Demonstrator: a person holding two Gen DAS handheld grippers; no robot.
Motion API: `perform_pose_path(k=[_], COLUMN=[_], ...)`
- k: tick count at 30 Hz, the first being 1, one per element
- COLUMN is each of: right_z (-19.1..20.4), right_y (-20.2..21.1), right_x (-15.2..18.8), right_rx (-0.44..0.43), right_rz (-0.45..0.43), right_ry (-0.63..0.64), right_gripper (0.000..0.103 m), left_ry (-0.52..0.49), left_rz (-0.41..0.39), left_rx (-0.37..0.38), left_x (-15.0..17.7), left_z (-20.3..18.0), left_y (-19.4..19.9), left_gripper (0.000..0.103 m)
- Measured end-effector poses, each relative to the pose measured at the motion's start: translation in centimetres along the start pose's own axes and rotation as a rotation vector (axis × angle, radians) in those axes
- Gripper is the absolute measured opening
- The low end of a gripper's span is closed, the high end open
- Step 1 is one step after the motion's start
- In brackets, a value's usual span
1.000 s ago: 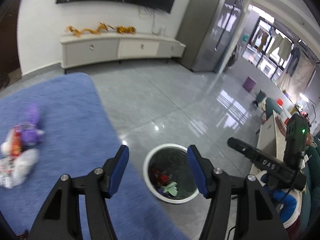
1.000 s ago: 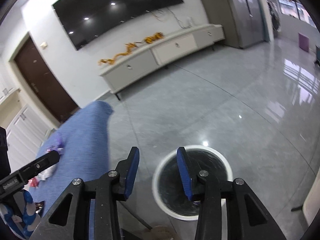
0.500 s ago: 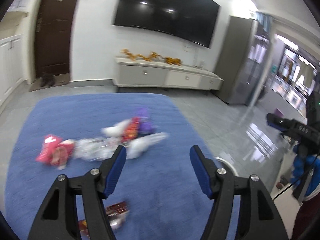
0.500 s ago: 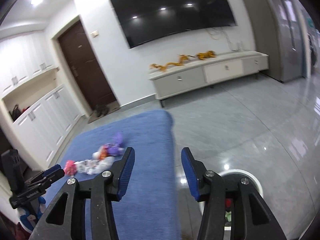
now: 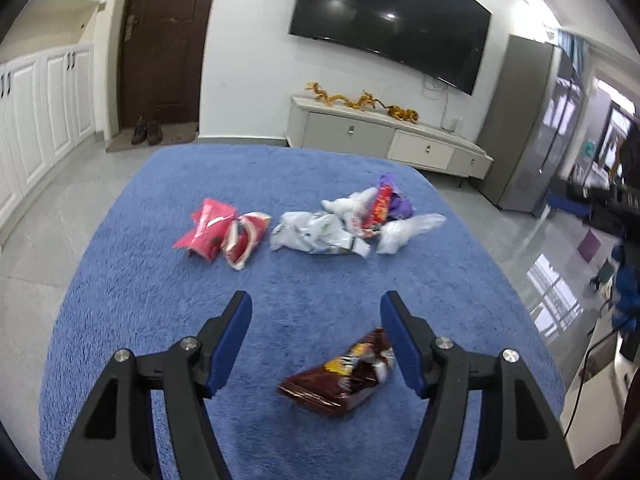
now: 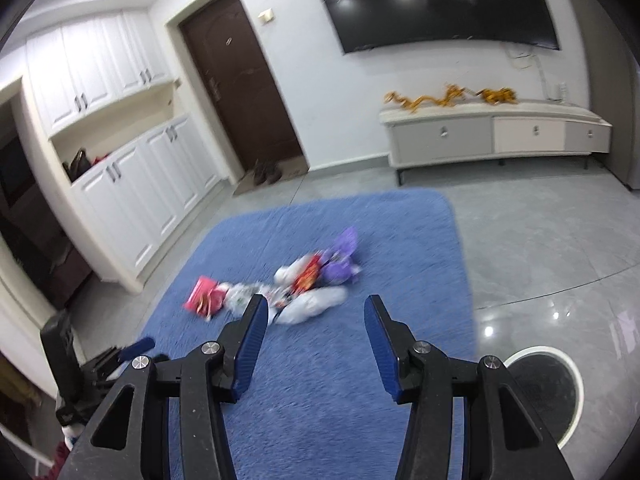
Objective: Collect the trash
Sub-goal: 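Move both open tools back over the rug toward the remaining wrappers, then grasp the pink wrapper with the left tool while the right tool grasps the brown snack bag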
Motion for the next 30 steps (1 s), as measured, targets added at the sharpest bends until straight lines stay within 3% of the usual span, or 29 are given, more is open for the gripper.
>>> perform_pose_path(k=[9, 19, 30], right_z=[5.9, 10.8, 11.6], right_y=[-5.3, -9.3, -11.8], right_x=[4.7, 10.4, 13.5], right_rx=[-0.143, -0.32, -0.365], right_rz=[0.173, 0.358, 0.472], right_ry=[0.096, 0.186, 0.171], right_gripper=[0.055, 0.063, 0.066], left_ry=[0.17, 0.32, 0.304], left_rz=[-0.021, -0.037, 0.103], left_rx=[-0.061, -0.088, -0.143], left_x=[-0.8, -3.9, -4.0], left_z=[6.5, 10.6, 12.7], left_y=[-1.4, -5.4, -13.5], left_gripper=[0.065, 0.065, 0.064])
Point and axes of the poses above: each gripper's, at about its wrist camera, not at the fingertips, and y roughly against the way its jaws point, z to its left, x to its underside, the point moved 9 cm from there along -y, roughly the way its jaws point, and after that the axes turned 3 degrees about x, right-handed, at the moved point
